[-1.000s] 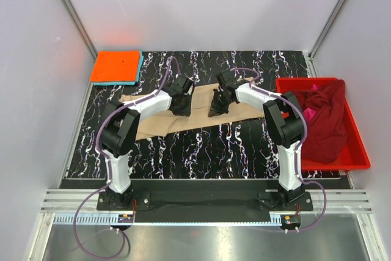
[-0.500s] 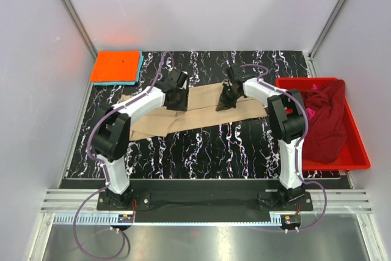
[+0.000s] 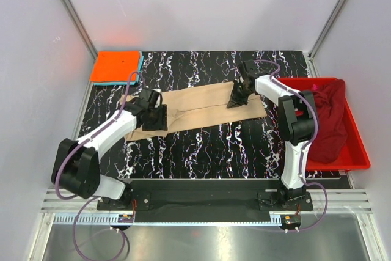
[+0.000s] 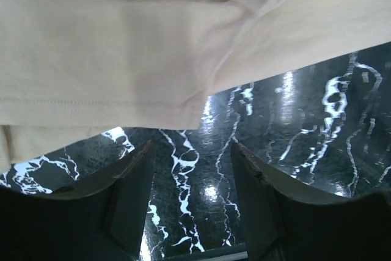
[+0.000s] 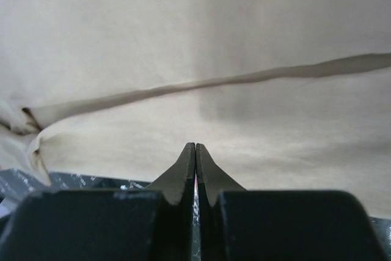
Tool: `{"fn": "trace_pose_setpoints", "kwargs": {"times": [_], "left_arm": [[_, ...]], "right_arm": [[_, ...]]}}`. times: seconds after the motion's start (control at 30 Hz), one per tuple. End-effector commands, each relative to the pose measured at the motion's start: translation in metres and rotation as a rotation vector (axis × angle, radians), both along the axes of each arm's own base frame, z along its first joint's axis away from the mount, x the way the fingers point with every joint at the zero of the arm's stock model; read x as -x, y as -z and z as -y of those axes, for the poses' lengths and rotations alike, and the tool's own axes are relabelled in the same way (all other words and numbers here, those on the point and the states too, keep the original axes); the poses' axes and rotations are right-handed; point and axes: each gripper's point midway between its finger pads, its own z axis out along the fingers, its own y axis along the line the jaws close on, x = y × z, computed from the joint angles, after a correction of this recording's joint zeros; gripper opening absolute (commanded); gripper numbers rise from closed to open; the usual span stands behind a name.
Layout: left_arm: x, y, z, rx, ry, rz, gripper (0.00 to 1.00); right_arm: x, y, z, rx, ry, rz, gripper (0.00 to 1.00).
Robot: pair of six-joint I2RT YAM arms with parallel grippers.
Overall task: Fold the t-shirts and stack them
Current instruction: Fold the tshirt
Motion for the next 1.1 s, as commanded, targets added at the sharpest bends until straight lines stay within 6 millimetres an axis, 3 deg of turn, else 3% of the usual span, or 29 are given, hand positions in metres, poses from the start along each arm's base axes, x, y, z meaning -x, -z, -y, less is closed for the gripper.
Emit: {"fn": "trace_pose_setpoints", "kwargs": {"times": [0.0,0.1,0.27,0.4,0.7,1.07], "left_arm": [[-0.006,0.009,0.007,0.063,-0.007,-0.027,0.58],[-0.004,0.022,0.007,0.054,-0.025,-0.069,0.55],[-0.001,0.034,0.013,0.082,-0.054,-0.107,0.4],[0.006,0.041,0.018,0.047,-0.041,-0.137,0.39],[-0.002,0.056,0.011,-0.056,-0.058,-0.147,0.33],[-0.017,0.051,0.0,-0.13,-0.095,-0.086,0.28]], "right_arm": [[0.011,-0.026,-0.019,-0.082,-0.066,0.037,0.07],[0.019,-0.028,-0.026,-0.089,-0.089,0.032,0.09],[0.029,-0.03,-0.028,-0.099,-0.102,0.028,0.09],[0.033,-0.03,-0.027,-0.101,-0.103,0.03,0.09],[0.038,-0.03,-0.028,-0.112,-0.102,0.029,0.08],[0.045,-0.026,-0.025,-0.114,-0.095,0.018,0.07]]}}
